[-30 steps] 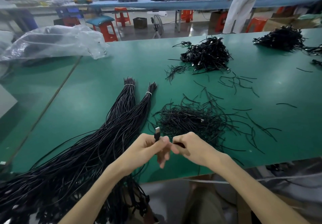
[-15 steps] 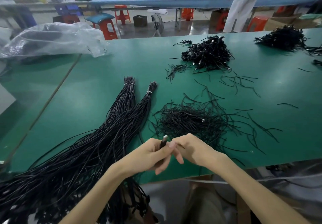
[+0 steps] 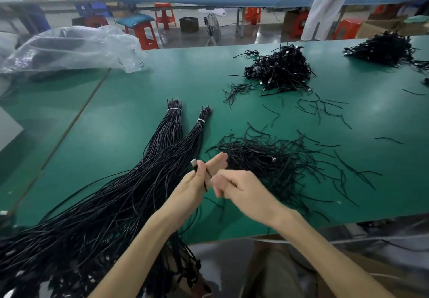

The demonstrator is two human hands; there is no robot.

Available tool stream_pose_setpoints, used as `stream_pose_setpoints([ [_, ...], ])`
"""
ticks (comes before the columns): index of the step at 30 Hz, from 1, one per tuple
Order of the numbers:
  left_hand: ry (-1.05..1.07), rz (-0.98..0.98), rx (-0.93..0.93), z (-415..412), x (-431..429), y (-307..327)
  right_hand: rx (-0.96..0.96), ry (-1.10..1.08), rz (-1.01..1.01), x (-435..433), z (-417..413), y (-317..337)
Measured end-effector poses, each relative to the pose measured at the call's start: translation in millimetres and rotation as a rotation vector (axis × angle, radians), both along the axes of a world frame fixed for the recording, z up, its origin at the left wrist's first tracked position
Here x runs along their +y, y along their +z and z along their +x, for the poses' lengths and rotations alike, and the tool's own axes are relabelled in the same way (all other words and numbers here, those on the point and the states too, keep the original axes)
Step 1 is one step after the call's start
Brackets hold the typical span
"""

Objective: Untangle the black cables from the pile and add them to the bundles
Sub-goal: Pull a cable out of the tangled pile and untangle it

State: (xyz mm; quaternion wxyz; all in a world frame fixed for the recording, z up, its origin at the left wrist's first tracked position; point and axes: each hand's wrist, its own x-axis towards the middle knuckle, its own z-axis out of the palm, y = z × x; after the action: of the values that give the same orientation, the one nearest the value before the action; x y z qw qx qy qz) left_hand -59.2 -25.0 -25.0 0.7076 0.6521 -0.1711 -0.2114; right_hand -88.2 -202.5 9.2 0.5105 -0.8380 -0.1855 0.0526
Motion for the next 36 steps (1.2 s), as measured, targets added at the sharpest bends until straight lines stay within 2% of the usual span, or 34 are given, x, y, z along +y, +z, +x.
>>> stream_pose_setpoints([
  [2, -0.017, -0.197, 0.128, -1, -5, 5, 0.013, 0.015, 0.032, 11, -3, -13],
  [6, 0.166, -0.506, 0.223, 1, -1, 21, 0.005, -0.033, -0.024, 8, 5, -37],
  [9, 0.119, -0.586, 0.232, 1, 13, 28, 0.056, -0.034, -0.123, -6, 12, -47],
  [11, 0.037, -0.371, 0.114, -2, 22, 29, 0.055, -0.016, -0.222, -18, 20, -47],
  [13, -0.064, 0.103, -0.109, -5, 23, 23, -0.025, -0.024, -0.421, -28, 29, -36],
  [15, -0.200, 0.588, -0.274, -5, 17, 11, -0.186, -0.099, -0.596, -33, 39, -24],
  [16, -0.196, 0.742, -0.322, -4, 13, 5, -0.243, -0.137, -0.595, -32, 42, -17],
  [17, -0.133, 0.783, -0.336, -3, 10, -1, -0.269, -0.151, -0.555, -29, 43, -11],
  [18, -0.041, 0.697, -0.308, -2, 8, -4, -0.274, -0.142, -0.507, -25, 41, -5],
  [21, 0.136, 0.242, -0.196, 5, 6, -6, -0.274, -0.076, -0.361, -6, 29, 1],
  [25, 0.145, -0.255, 0.101, 3, -8, 0, -0.162, -0.041, -0.194, 9, 12, -17],
  [28, 0.208, -0.523, 0.292, 1, -10, 9, -0.068, -0.003, -0.170, 6, 7, -28],
  [32, 0.265, -0.529, 0.275, -3, -8, 9, -0.123, 0.027, -0.399, 3, 10, -27],
  [36, 0.309, -0.587, 0.277, -6, -5, 12, -0.088, 0.015, -0.385, -2, 19, -26],
])
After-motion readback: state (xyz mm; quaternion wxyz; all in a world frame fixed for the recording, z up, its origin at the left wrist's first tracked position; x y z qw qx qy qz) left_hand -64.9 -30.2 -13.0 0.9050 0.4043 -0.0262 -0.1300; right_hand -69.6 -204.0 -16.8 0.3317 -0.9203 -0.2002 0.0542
